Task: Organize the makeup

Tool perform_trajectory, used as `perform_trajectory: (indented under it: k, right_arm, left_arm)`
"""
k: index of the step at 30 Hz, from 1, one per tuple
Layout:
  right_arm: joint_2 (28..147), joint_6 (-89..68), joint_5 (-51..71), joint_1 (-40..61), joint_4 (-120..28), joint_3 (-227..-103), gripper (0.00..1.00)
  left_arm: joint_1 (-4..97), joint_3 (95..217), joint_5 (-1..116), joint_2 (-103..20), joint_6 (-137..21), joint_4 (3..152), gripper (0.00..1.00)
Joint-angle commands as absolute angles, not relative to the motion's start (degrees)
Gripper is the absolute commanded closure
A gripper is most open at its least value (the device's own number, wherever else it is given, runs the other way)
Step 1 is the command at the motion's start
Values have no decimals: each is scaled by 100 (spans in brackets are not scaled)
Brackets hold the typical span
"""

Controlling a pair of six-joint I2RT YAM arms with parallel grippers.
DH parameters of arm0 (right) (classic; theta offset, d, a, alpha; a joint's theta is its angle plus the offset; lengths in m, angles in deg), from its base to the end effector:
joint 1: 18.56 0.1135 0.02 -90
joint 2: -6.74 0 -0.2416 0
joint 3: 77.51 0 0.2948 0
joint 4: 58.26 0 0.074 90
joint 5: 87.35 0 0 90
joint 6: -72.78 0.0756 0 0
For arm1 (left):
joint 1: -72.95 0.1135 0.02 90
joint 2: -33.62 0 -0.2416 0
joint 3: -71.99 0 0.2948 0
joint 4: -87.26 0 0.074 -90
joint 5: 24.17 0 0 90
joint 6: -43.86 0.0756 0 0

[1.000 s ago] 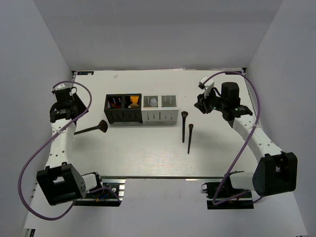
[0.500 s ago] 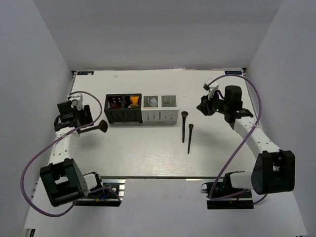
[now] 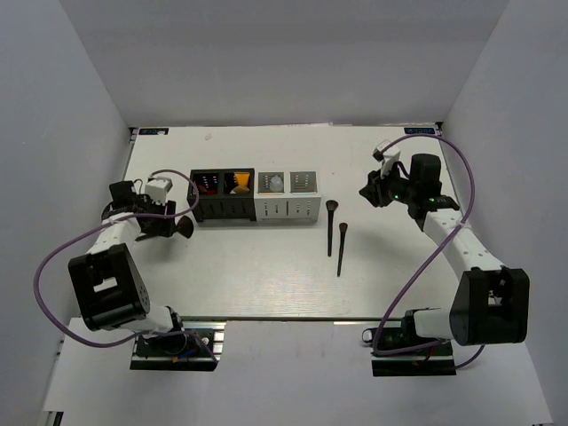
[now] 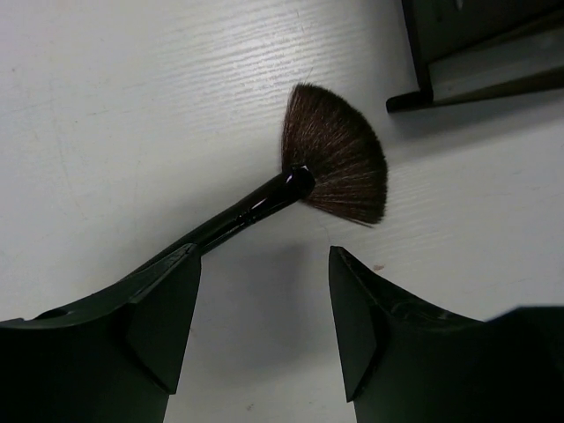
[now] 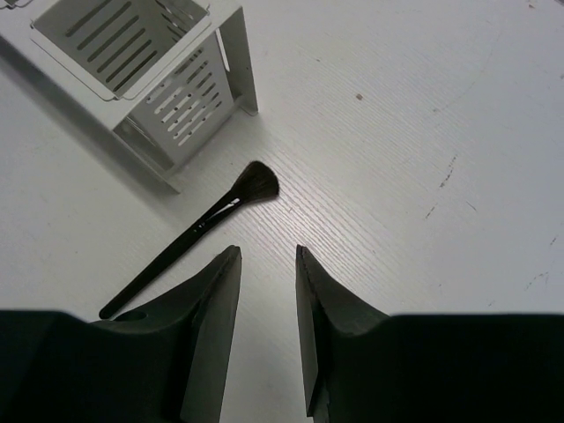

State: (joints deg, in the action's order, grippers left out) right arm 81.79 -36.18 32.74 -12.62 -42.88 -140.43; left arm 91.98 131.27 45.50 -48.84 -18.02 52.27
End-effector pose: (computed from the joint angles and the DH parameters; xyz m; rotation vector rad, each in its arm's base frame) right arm 0.3636 0.0759 0.2206 -0.7411 1.8611 0.3920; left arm 0.3259 0.0846 0.1139 0.3247 2.4758 -0.1254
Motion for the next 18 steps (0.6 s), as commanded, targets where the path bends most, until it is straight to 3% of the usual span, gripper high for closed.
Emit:
perform_trajectory:
  k: [1,7,18]
  right_arm:
    - [8259,-3752,3367,-1372,-4230,-14181,63]
    - [8408,-3770,3429,-1469,-4160,-14260,62]
    - [8602,-3901,3473,-1601,-3887,-14489,62]
  left_arm:
    - [9229,13322,4500,-4926,-1195,5187,30]
    - [9229,13401,5159,-5198,-1028,5696,30]
    - [9176,13278,4852,-5383,-879,5916,31]
